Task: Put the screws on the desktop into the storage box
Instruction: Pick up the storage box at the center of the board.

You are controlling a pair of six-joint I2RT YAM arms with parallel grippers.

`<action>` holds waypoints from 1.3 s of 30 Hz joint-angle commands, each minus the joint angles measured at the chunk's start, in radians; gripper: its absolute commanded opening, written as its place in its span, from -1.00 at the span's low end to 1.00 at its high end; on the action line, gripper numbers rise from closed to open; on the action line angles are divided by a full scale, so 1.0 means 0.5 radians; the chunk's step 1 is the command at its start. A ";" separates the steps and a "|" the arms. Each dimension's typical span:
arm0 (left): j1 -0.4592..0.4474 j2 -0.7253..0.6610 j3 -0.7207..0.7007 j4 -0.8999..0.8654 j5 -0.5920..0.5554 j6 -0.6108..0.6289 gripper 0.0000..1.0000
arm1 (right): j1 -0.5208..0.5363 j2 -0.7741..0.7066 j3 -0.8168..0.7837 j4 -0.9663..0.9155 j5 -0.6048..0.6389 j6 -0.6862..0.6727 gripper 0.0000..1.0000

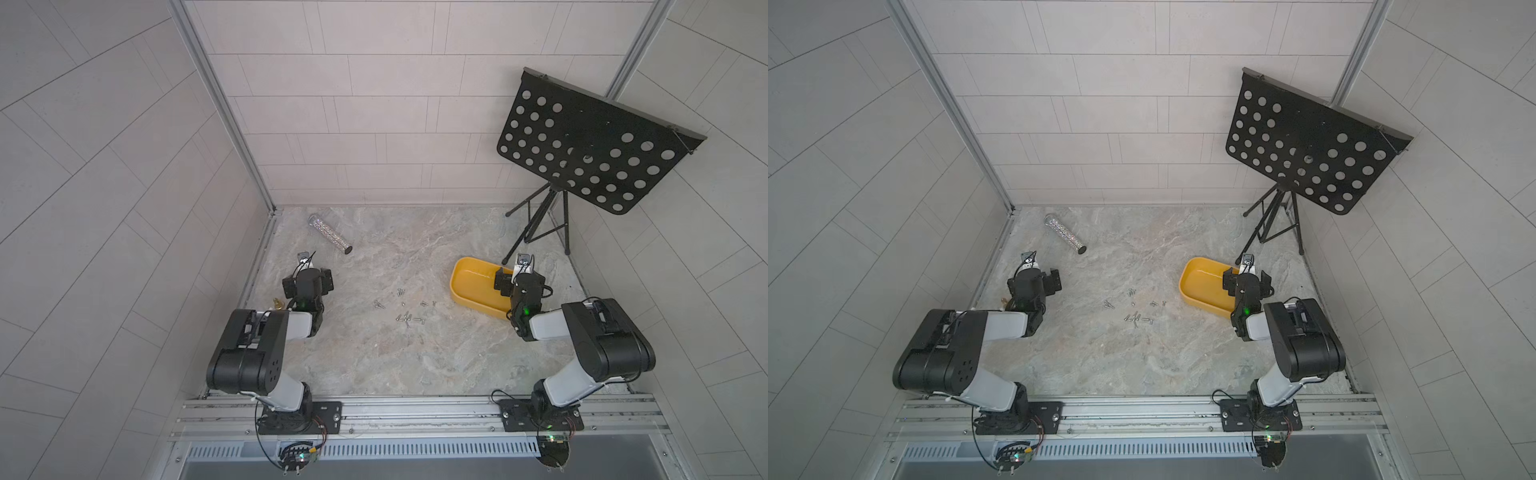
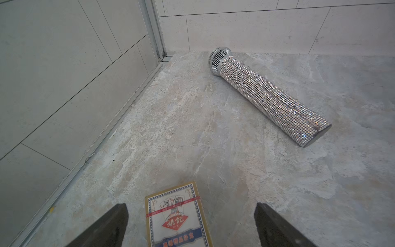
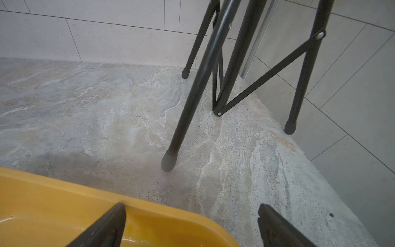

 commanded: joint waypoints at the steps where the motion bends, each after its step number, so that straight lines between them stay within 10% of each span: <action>1: 0.001 -0.017 0.013 0.008 -0.012 -0.012 1.00 | -0.009 -0.046 0.010 -0.020 -0.006 0.007 1.00; 28: -0.001 -0.029 0.040 -0.030 0.051 0.012 0.94 | -0.027 -0.053 0.010 -0.027 -0.042 0.014 1.00; 39: -0.040 -0.189 0.969 -1.726 -0.056 -0.328 0.62 | 0.095 -0.890 0.303 -1.008 0.254 0.114 0.93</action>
